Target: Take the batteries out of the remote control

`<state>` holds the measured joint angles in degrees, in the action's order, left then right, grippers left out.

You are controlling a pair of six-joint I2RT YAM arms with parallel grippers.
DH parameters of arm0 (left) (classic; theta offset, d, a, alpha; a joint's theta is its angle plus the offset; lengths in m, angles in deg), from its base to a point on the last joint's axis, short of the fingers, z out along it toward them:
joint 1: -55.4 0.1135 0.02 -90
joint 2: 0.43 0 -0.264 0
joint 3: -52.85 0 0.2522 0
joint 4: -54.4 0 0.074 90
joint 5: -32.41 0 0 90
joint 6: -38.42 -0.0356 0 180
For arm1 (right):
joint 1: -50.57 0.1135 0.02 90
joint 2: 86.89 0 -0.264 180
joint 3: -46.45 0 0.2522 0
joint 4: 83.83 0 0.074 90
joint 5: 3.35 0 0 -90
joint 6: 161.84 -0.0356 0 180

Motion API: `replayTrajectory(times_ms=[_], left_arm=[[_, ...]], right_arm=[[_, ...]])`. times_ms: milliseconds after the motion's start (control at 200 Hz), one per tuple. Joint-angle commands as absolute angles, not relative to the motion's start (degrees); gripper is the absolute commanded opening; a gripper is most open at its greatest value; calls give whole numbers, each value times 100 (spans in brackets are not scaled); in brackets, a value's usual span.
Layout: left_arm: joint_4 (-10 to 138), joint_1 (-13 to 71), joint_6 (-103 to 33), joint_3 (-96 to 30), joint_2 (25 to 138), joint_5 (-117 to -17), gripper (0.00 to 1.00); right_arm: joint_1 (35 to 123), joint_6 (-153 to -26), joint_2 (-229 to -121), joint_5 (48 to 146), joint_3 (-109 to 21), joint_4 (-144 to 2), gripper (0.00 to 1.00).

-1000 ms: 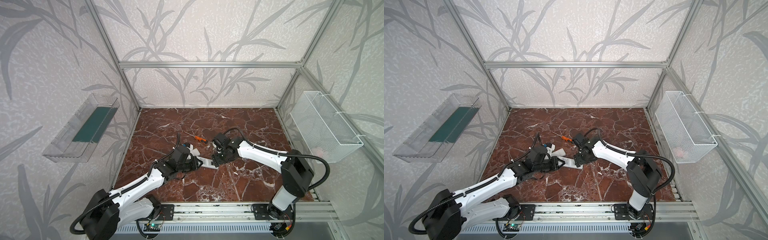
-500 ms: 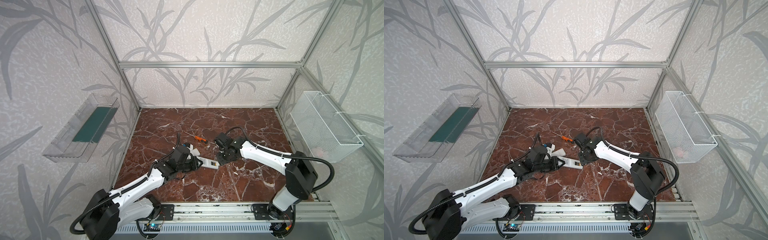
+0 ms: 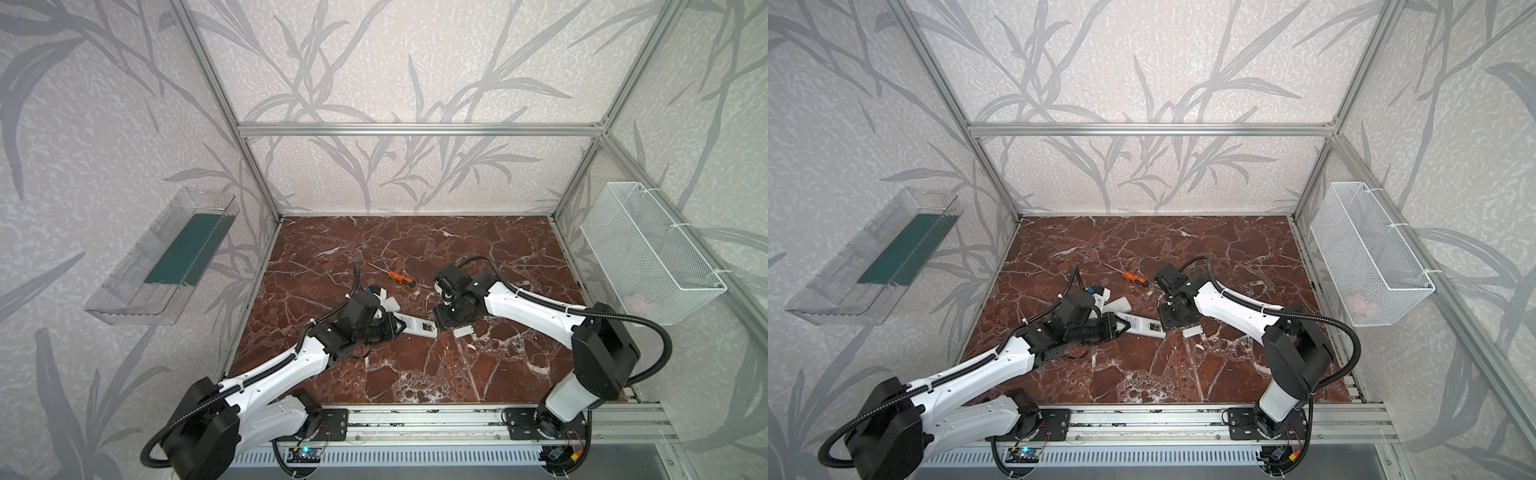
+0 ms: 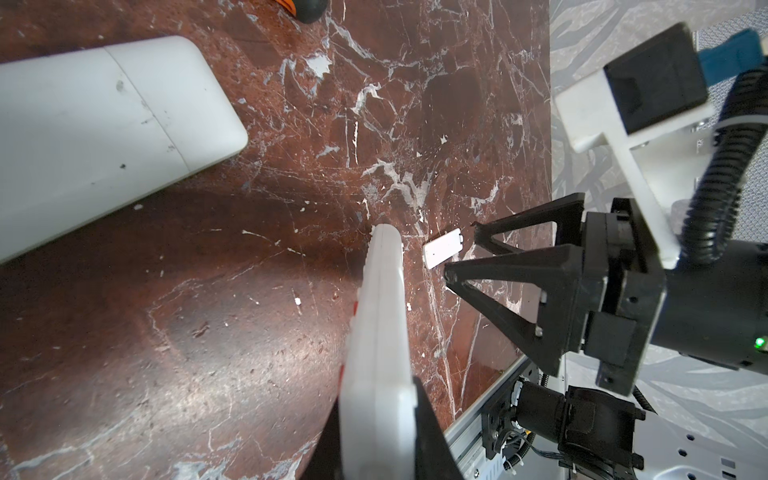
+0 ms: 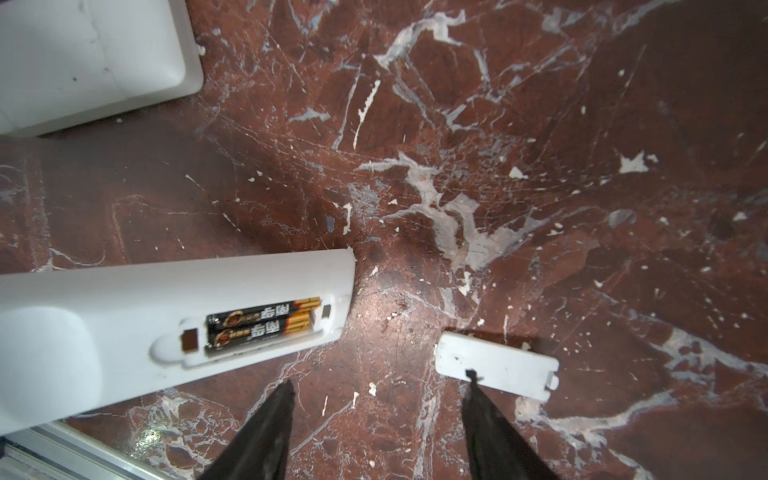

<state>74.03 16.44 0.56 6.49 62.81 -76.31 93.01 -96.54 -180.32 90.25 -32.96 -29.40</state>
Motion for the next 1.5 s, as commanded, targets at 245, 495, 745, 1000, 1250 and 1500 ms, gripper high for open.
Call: replayTrajectory(times_ms=[245,495,745,1000,1250,1500], left_arm=[[6831,1641,247,892,6930,-7843,8],[6507,1644,332,921,7235,-7954,20],[6148,1642,467,988,7580,-8140,22],[5998,1670,500,1052,7708,-8142,29],[5963,1698,485,1069,7772,-8147,36],[5963,1742,455,1069,7863,-8159,48]], right_arm=[[8783,-9688,-17247,9426,-2722,-3086,74],[8635,-9694,-17074,9688,-2396,-3226,76],[8591,-9721,-16934,9751,-2178,-3311,77],[8539,-9706,-16872,9852,-2060,-3364,79],[8521,-9706,-16806,9842,-1996,-3346,79],[8525,-9724,-16760,9852,-1961,-3342,80]])
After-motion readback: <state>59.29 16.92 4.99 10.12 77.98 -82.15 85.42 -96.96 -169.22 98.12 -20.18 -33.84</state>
